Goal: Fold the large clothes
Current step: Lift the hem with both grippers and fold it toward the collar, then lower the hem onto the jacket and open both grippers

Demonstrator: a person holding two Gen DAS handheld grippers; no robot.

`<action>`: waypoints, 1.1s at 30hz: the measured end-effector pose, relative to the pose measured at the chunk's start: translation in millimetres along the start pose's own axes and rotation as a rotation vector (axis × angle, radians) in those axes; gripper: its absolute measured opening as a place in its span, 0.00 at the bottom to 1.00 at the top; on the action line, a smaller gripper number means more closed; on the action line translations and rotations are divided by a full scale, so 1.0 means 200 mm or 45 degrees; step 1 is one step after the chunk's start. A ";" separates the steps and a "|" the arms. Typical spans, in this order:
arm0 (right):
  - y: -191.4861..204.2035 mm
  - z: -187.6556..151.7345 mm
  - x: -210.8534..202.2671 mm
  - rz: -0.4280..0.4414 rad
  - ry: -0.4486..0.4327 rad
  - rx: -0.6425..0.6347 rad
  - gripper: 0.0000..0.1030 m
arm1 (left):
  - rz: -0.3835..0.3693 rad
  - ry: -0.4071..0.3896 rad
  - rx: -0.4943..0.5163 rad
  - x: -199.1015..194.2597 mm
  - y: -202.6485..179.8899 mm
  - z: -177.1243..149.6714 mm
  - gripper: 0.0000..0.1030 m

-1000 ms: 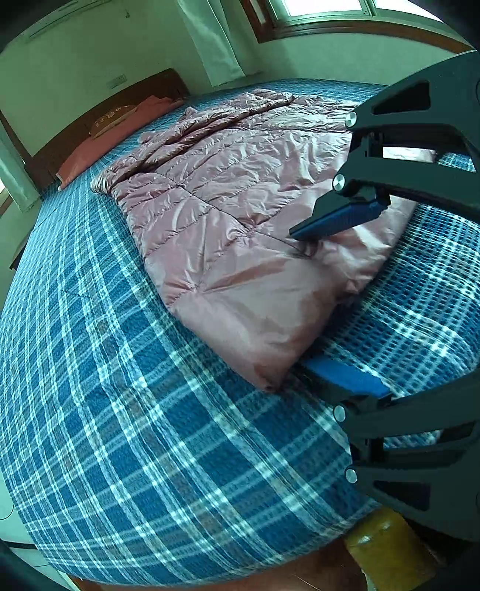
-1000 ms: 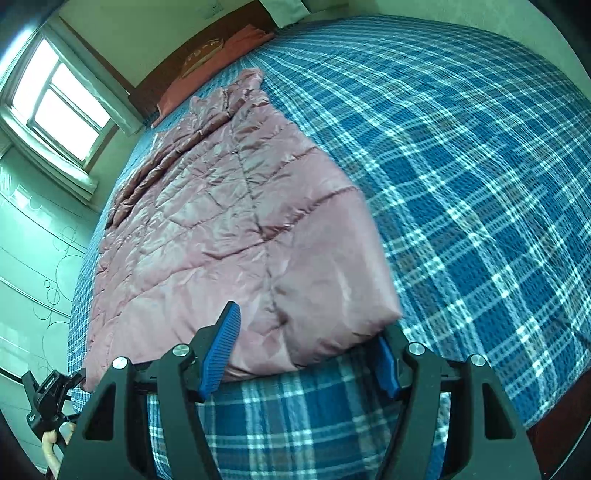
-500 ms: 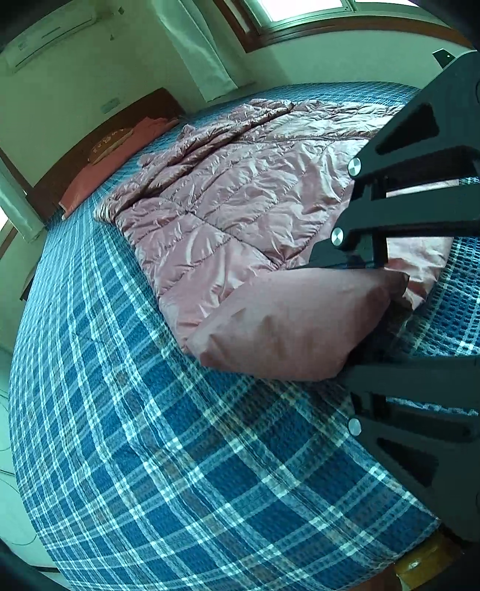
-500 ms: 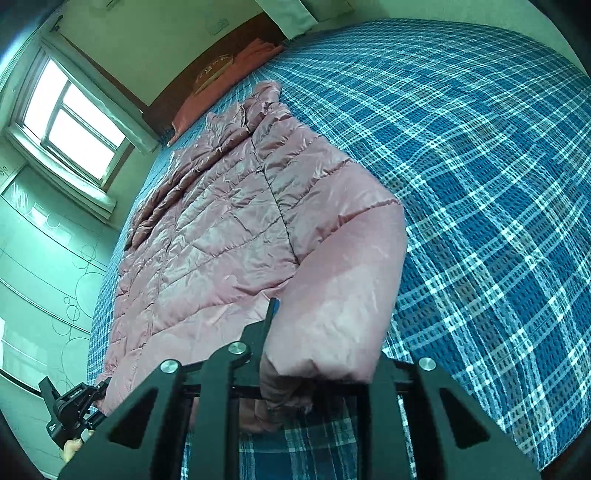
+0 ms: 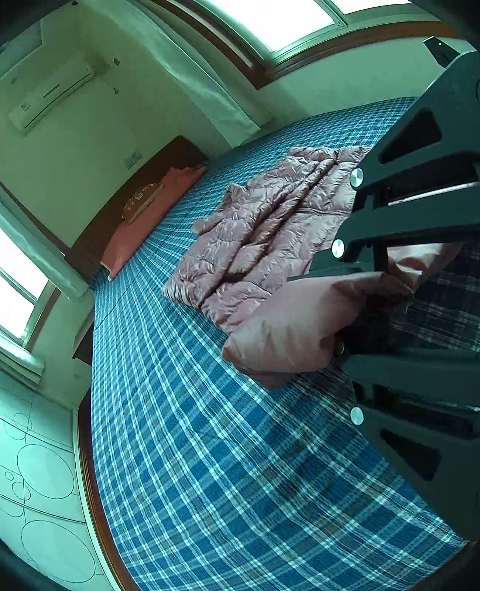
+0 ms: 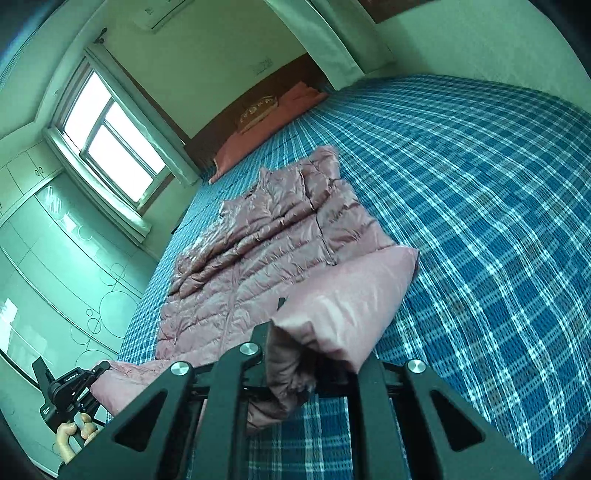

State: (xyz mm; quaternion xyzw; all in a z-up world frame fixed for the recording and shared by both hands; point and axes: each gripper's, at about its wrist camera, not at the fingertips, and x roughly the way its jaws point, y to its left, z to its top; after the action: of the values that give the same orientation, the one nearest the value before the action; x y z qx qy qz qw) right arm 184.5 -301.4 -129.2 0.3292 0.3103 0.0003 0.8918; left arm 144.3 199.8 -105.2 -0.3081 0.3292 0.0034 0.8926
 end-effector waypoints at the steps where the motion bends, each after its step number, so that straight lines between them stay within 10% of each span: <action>1: 0.03 0.05 0.03 0.012 -0.014 -0.013 0.10 | -0.005 -0.004 0.007 0.02 -0.01 0.02 0.10; 33: 0.16 1.11 1.48 -0.064 0.032 -0.011 0.10 | 0.219 0.034 0.144 1.57 -0.43 0.95 0.10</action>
State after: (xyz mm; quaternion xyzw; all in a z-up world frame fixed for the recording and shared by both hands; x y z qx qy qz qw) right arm 553.0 -345.8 -144.1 0.3175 0.3295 -0.0166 0.8890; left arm 519.6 173.1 -131.6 -0.2279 0.3660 0.0573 0.9004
